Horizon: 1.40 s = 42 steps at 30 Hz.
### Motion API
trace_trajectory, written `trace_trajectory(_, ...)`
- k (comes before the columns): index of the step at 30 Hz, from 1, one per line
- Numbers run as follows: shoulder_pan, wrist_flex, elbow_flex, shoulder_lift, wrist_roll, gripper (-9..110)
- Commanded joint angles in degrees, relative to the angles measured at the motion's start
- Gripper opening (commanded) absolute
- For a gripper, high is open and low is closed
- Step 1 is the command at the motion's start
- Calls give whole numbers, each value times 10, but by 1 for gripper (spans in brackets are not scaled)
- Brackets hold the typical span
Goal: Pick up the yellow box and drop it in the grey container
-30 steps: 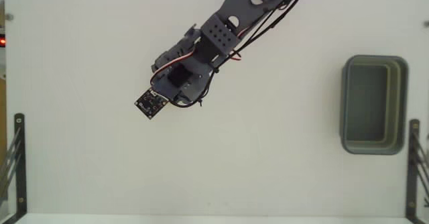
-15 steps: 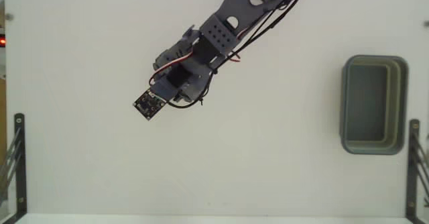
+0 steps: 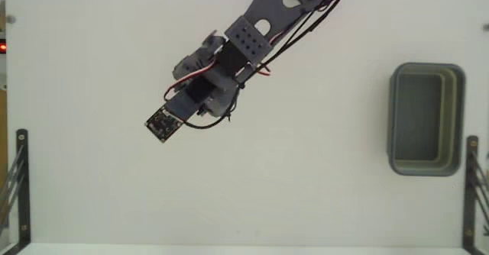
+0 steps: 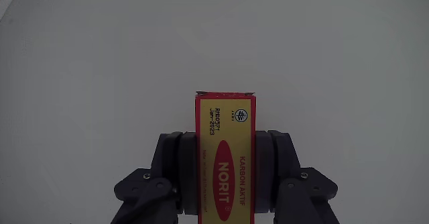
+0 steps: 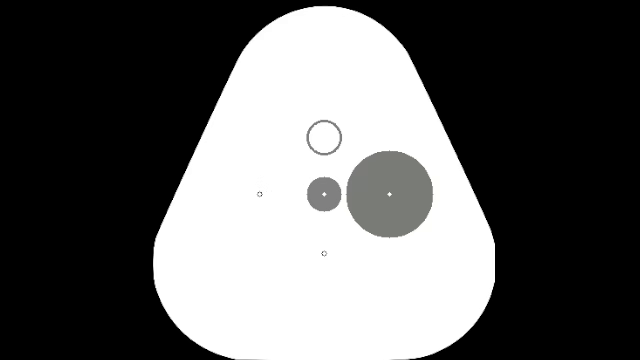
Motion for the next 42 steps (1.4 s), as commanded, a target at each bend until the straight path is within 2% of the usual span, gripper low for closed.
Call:
trace_trajectory(1, 4, 37, -64, 45, 2, 37)
trace_trajectory(31, 4, 352, -504, -80, 2, 37)
trace_trajectory(42, 4, 359, -516, -85, 2, 37)
